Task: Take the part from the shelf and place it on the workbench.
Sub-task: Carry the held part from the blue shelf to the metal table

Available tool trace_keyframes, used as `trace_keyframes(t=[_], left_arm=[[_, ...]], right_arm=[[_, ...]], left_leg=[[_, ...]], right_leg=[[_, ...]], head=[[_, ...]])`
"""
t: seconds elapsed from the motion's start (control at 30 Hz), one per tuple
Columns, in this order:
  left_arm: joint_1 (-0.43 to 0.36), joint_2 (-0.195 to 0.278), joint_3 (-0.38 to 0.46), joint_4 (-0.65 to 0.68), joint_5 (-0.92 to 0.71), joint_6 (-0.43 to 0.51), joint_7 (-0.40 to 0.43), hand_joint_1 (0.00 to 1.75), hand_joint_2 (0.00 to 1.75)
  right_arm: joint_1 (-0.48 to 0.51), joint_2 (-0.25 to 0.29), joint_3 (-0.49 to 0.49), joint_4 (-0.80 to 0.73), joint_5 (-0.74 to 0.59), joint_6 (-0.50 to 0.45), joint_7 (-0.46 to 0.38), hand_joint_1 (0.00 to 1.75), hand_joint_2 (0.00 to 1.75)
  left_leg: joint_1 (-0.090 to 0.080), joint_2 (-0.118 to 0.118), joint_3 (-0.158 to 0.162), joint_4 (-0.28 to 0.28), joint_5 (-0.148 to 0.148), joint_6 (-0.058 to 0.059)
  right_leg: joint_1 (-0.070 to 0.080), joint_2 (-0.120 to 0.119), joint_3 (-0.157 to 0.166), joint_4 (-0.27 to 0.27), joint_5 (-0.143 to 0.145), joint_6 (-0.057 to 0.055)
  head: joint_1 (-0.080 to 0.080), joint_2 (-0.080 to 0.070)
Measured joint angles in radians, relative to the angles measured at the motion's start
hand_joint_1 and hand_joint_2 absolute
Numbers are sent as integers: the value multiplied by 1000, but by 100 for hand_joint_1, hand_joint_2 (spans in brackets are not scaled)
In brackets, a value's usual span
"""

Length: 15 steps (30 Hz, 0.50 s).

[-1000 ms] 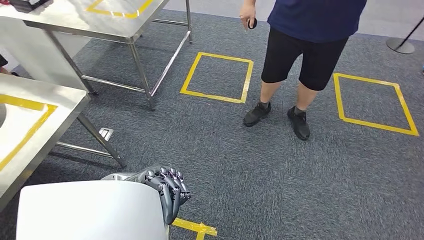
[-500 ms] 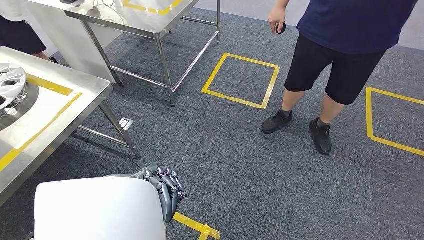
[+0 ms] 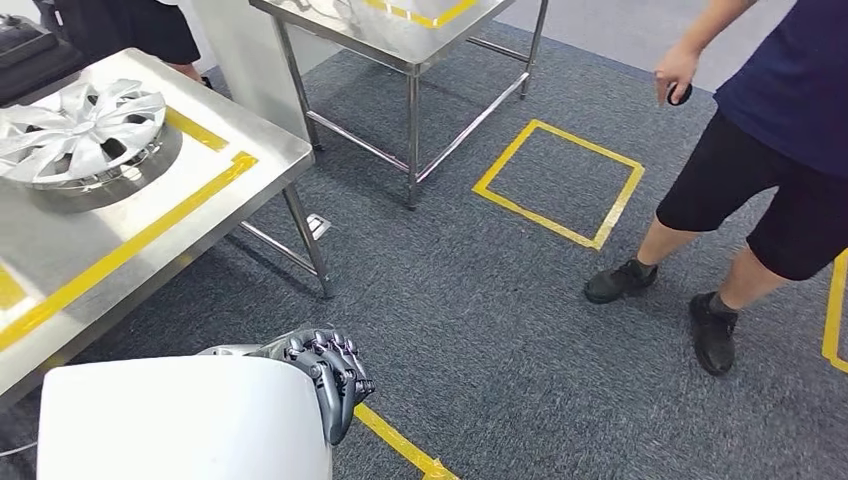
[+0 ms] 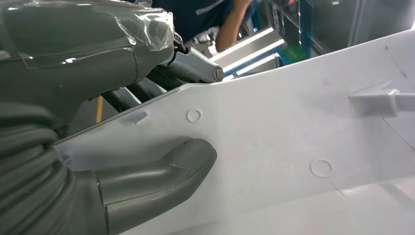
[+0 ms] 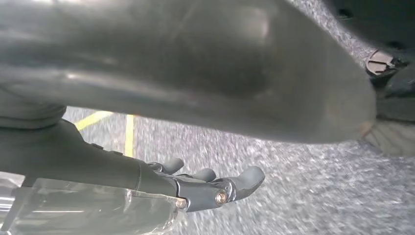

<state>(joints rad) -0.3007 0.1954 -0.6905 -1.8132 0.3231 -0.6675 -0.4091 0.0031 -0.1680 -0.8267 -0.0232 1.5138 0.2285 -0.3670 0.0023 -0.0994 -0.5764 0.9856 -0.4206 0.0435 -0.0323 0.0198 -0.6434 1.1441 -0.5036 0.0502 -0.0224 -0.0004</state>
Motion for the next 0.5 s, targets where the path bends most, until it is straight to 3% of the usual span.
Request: trace_keyframes(t=[0.03,0.07,0.1,0.17,0.2,0.27,0.3,0.33,0.4,0.43,0.5], left_arm=[[0,0,0,0,0,0,0,175,175],[0,0,0,0,0,0,1,175,175],[0,0,0,-1,0,0,1,175,175],[1,0,0,-2,0,0,1,175,175],[1,1,0,-2,0,0,1,175,175],[0,1,0,-4,0,0,2,175,175],[-1,2,0,-4,0,0,2,175,175],[-1,2,0,-5,1,0,2,175,175],[0,2,0,-5,1,0,2,175,175],[0,2,0,-5,2,0,2,175,175],[0,2,0,-5,3,0,2,175,175]], right_arm=[[0,0,0,0,0,0,0,0,0],[0,0,0,1,0,-1,0,0,0],[-2,0,0,1,0,-1,0,0,0],[-6,0,0,1,0,-1,0,0,0],[-8,0,0,1,0,-1,0,0,0],[-8,2,0,2,-1,-1,0,0,0],[-7,2,0,2,-2,-1,0,0,0],[-5,3,0,2,-2,-1,0,0,0],[-3,4,0,3,-3,0,0,0,0],[-3,4,0,3,-3,0,0,0,0],[-4,5,0,3,-3,0,0,0,0]], left_leg=[[0,-14,-2,6,-4,-7],[0,-25,-5,12,-8,-13],[1,-34,-9,16,-11,-19],[4,-50,-14,17,-13,-30],[5,-40,-16,22,-17,-35],[4,19,-41,81,-51,-43],[3,56,-71,142,-81,-45],[4,77,-108,213,-112,-47],[7,90,-169,315,-140,-48],[8,93,-172,314,-127,-48],[5,119,-117,198,-56,-38]], right_leg=[[-3,19,28,-66,29,5],[-5,33,49,-112,47,3],[-4,41,58,-131,54,-4],[1,23,63,-132,54,-24],[1,14,66,-134,54,-32],[1,-8,73,-137,51,-46],[4,-20,76,-137,47,-52],[7,-32,79,-137,44,-57],[13,-60,83,-137,38,-63],[15,-73,87,-137,34,-64],[19,-97,99,-137,25,-63]], head=[[2,0],[2,0],[3,0],[3,0],[3,0],[-2,0],[-5,0],[-8,0],[-8,0],[-8,0],[-8,0]])
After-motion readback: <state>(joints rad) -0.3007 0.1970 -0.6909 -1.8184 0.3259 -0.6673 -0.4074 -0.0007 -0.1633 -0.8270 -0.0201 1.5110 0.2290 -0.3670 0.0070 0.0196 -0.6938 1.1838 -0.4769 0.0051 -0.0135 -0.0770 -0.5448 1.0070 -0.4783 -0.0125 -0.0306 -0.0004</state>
